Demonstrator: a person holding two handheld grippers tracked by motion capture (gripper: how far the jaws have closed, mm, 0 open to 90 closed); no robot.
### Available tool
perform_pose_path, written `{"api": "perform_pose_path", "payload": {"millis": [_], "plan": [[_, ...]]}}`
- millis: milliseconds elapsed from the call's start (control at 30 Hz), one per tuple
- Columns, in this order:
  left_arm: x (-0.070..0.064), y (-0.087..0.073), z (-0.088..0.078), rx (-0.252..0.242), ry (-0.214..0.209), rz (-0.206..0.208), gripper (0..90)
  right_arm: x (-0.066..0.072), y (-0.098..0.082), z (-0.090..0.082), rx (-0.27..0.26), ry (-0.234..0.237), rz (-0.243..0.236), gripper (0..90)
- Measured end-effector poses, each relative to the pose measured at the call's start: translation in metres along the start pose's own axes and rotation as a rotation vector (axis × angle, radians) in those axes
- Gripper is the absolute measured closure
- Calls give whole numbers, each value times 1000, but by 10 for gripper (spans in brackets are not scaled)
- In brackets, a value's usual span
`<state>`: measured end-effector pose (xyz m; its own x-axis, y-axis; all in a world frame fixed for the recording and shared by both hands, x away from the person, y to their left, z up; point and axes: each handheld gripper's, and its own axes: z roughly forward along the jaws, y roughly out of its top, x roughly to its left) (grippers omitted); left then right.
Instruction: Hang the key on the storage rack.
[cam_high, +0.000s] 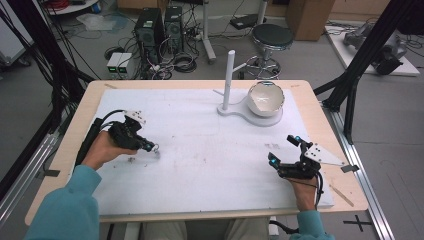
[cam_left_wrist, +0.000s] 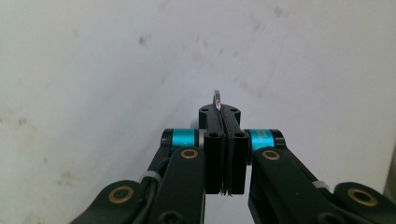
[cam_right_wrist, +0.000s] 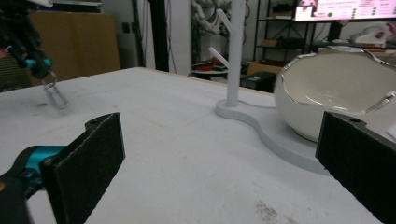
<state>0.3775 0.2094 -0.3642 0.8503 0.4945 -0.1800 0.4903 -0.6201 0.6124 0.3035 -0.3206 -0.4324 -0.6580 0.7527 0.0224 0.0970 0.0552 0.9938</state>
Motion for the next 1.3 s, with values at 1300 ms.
{"api": "perform_pose_path", "payload": {"millis": [1300], "plan": [[-17,78,-3,-588,-260,170,884,37,168,124,217,623,-184,5]]}}
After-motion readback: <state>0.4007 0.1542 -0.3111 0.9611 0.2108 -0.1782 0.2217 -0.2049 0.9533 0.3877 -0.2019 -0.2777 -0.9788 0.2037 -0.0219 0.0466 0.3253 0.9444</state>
